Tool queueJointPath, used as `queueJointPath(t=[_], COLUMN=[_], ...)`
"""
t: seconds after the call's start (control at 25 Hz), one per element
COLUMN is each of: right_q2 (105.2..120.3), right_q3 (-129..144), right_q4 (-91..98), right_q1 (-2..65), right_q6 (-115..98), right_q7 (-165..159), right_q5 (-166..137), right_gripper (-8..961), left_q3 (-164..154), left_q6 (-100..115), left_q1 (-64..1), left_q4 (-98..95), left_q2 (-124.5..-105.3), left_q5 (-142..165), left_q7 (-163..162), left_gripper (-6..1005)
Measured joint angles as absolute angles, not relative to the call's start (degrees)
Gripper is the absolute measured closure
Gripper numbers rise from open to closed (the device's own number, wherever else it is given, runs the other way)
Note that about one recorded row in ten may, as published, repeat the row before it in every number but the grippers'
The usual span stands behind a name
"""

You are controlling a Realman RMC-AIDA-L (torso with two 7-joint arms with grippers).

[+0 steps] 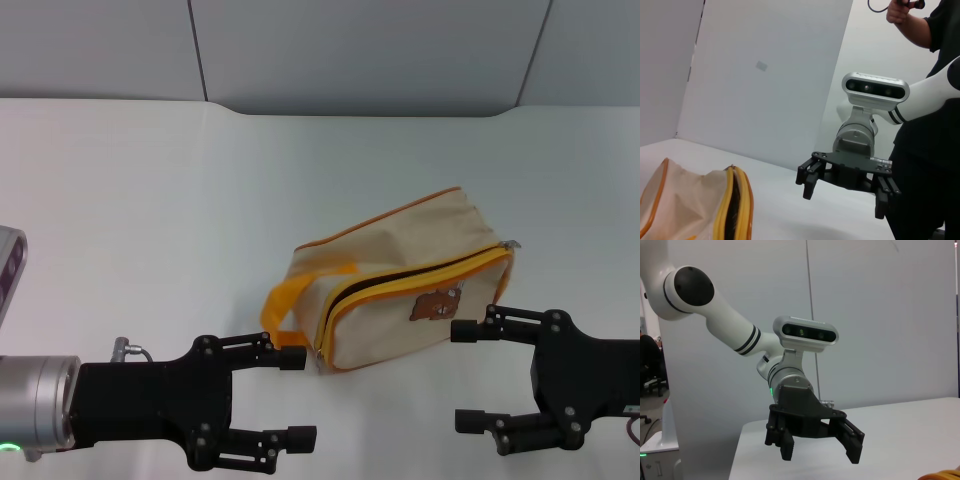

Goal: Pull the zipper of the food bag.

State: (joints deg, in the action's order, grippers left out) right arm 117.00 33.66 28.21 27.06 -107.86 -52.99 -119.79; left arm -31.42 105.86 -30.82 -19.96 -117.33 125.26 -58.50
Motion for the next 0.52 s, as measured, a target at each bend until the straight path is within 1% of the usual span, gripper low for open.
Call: queueJointPath(t=[0.52], right_q2=[116.98], right_q3=[33.7], right_q4=[28.2], right_q1=[26.8], right_q6=[-107.9], right_q7=[-52.9], right_q5=[-119.7], right_gripper=[119], left_q3=[-31.5], left_q6=[105.9], left_q1=[-30.8], left_q4=[-19.8], left_q2=[-117.33], left_q5=[125.2], left_q7=[-58.0], left_gripper=[167])
